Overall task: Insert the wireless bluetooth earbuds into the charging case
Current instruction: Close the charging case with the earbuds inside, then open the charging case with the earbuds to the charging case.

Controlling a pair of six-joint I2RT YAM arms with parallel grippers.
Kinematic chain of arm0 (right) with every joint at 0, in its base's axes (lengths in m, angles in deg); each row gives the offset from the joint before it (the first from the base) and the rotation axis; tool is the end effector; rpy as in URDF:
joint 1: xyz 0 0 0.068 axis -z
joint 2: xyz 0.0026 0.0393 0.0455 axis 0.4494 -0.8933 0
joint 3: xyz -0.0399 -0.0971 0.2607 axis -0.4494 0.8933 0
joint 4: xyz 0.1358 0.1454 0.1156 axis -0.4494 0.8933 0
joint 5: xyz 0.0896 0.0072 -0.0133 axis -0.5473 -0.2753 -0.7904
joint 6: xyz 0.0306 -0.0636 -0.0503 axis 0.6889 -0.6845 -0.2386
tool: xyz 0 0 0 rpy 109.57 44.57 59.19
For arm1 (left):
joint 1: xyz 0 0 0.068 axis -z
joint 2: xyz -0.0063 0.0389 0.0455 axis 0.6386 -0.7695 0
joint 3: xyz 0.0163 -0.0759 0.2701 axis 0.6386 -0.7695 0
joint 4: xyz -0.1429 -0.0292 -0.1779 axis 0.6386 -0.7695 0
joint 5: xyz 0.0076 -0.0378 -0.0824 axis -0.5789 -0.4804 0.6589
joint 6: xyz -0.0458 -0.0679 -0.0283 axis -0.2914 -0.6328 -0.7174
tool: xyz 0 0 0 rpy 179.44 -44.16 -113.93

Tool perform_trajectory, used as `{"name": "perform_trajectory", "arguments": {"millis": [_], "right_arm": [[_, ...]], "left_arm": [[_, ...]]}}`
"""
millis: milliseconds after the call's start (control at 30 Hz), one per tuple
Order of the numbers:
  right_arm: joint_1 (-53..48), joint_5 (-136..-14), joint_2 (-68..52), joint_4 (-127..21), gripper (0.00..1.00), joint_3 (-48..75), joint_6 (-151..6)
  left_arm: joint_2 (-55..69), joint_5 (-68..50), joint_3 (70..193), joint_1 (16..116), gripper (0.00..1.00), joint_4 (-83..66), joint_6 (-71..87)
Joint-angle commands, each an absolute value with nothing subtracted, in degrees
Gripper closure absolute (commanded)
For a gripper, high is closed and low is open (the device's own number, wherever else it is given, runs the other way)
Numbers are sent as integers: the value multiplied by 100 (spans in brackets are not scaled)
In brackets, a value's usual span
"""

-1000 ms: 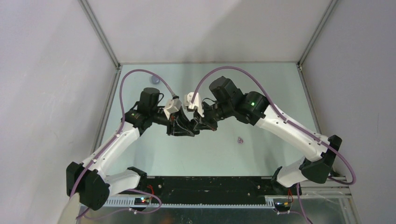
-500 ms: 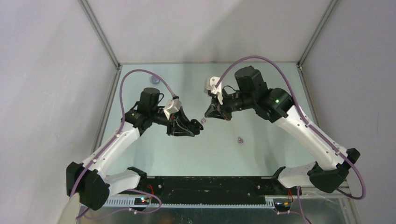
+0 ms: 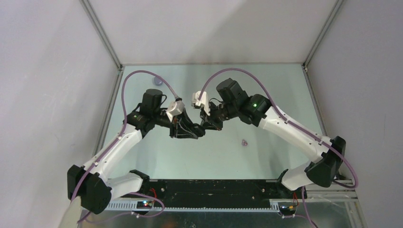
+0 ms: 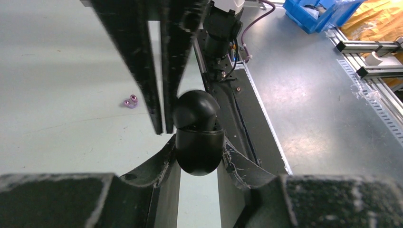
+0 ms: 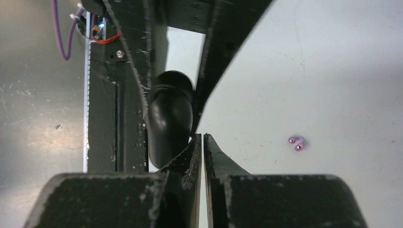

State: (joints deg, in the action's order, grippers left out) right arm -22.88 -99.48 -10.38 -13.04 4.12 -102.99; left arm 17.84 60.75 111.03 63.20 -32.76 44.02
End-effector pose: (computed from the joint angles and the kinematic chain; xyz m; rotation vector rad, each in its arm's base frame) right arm 0.1670 0.2597 0.3617 -1.5943 1.6219 0.8770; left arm 0.1495 -0.1468 0.3196 1.4053 1.3148 -1.4341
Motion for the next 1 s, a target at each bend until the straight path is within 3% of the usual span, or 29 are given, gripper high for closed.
{"name": "perform_trajectory", "arguments": {"millis": [0,300,633,800,967], "right_arm": [[-2403,-10128,-763,-1227,92,203,-10409],[-2425,-10694,-481,-774,92,6,-10570],[-2742,-10477,-799,-811,92,-38,-10491],[-2735,-10408,-818,-717,91,-247,-10480],[-2633,-10169,-515,-857,81,-256,-10383]], "left_arm": [[1802,6193,11366,6344,100,-3280,4559],[1804,5952,11280,6346,100,-2800,4061],[1759,5606,11079,6346,100,-1711,2933],[1797,5619,11021,6358,100,-1723,3082],[1783,5658,11053,6351,100,-1816,3156]]}}
